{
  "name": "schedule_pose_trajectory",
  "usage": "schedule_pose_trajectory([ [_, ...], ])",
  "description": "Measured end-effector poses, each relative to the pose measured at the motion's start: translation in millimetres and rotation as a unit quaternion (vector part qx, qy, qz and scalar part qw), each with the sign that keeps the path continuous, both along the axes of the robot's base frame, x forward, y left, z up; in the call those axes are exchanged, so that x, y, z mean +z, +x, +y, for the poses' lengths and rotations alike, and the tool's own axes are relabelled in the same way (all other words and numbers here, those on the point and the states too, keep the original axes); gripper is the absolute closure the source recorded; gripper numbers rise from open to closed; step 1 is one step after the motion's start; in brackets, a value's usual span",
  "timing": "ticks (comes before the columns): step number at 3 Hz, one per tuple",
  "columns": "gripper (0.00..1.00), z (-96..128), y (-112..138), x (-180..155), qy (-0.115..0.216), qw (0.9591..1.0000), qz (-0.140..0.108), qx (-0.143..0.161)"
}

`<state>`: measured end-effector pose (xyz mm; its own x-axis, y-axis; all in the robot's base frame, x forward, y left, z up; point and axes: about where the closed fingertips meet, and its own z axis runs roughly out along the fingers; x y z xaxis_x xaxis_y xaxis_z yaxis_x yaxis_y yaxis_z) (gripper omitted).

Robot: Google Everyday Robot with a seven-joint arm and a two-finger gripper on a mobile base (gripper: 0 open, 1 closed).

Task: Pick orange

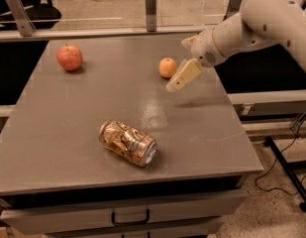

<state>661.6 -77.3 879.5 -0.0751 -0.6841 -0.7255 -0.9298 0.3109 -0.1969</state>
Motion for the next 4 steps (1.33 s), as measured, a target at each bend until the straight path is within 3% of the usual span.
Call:
schedule_pose_trajectory([
  [1, 0.0, 6.6, 22.4, -21.5, 0.044, 0.9988, 0.018, -0.016],
  [3, 0.41, 9.7, 43.6, -35.7, 0.121, 0.9917, 0.033, -0.028],
  [4, 0.65, 14.8, 38.0, -19.7, 0.15, 0.9883, 0.029, -0.01],
])
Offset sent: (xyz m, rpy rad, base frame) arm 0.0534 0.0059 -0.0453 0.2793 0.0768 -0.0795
